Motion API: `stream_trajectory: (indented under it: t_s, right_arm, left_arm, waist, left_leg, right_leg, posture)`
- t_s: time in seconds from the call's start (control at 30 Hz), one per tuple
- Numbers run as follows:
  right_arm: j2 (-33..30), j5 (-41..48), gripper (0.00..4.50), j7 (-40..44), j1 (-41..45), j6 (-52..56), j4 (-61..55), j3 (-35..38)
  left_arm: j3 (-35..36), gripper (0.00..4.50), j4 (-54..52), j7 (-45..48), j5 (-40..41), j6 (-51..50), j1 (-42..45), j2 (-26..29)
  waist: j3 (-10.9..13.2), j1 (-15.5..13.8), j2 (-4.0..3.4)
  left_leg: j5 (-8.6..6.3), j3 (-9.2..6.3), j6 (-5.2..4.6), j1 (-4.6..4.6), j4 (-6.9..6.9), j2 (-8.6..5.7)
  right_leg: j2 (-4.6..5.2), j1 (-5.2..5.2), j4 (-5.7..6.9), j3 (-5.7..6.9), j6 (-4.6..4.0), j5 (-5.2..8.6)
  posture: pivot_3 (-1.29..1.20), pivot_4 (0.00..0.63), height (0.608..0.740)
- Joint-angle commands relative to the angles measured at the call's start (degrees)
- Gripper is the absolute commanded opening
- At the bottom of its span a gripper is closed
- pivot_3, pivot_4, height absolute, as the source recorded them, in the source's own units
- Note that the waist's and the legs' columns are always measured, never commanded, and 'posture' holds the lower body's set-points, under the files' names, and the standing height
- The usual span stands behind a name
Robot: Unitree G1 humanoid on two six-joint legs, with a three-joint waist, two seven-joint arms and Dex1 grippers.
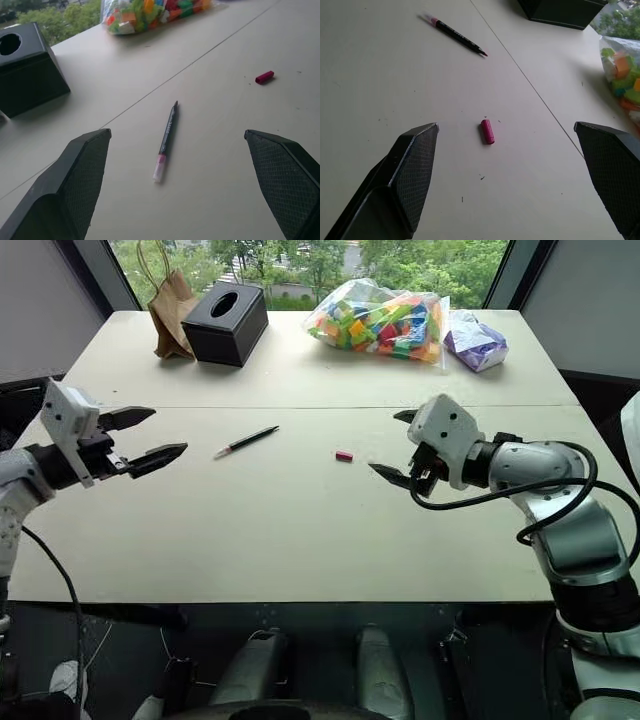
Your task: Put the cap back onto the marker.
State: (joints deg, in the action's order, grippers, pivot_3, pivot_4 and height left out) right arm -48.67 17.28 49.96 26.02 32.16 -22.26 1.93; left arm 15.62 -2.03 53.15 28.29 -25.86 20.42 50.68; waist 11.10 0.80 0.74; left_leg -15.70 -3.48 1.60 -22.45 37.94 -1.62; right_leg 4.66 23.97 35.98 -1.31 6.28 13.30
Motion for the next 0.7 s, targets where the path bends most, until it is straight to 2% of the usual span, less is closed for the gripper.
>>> stream_trajectory:
  t_s: [0.03,0.7]
  right_arm:
    - [-0.7,1.7,4.48,0.6,2.7,0.5,-1.4,1.6]
    - [-0.8,4.1,4.48,0.0,5.1,5.3,-4.9,1.0]
  left_arm:
    - [1.9,4.5,0.8,2.0,0.5,1.4,0.8,1.5]
    - [0.3,4.5,3.6,3.5,-1.1,1.8,2.0,1.1]
  waist:
    - [0.0,0.0,0.01]
    - [0.0,0.0,0.01]
  left_leg:
    - [0.0,0.0,0.0,-0.01,0.0,0.0]
    - [0.0,0.02,0.0,-0.11,0.0,0.07]
  right_leg:
    - [0.0,0.0,0.0,0.0,0.0,0.0]
    - [-0.02,0.21,0.03,-0.04,0.12,-0.08]
  posture:
    - [0.0,0.15,0.74]
    - [0.0,0.15,0.74]
